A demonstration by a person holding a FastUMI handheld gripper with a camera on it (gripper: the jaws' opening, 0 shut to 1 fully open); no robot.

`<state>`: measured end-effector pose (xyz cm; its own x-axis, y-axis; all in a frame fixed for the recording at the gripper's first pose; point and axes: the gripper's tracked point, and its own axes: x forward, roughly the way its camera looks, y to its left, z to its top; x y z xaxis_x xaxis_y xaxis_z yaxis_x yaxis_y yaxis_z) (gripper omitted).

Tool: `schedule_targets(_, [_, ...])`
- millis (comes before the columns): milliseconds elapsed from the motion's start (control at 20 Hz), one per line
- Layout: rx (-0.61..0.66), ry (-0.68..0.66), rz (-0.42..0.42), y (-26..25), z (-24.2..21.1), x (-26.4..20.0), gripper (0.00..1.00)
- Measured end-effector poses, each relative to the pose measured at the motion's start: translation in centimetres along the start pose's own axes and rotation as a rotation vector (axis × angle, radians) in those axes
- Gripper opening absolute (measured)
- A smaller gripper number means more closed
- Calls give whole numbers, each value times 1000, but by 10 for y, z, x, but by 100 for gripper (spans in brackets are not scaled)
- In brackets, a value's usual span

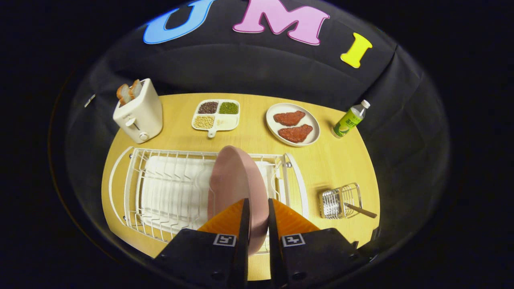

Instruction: Take the plate from the dish rack, then take the spoon from the basket and place it into the plate.

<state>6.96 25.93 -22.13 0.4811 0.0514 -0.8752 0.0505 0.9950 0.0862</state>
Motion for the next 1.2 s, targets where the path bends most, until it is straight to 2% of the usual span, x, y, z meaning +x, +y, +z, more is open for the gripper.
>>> schedule_targets(100, [-12, 17, -18, 4, 0, -4, 19])
schedule_targets(250, [-135, 12, -69, 9, 13, -11, 18])
schedule_targets(400, [-282, -64, -156, 13, 42, -25, 18])
schedule_targets(500, [-353, -105, -176, 16, 55, -34, 18])
schedule_targets(600, [-336, -118, -150, 15, 54, -41, 18])
schedule_targets(800, [-210, -136, -49, -4, 37, -57, 18])
schedule_targets(1200, [12, -206, 237, -46, -38, -117, 18])
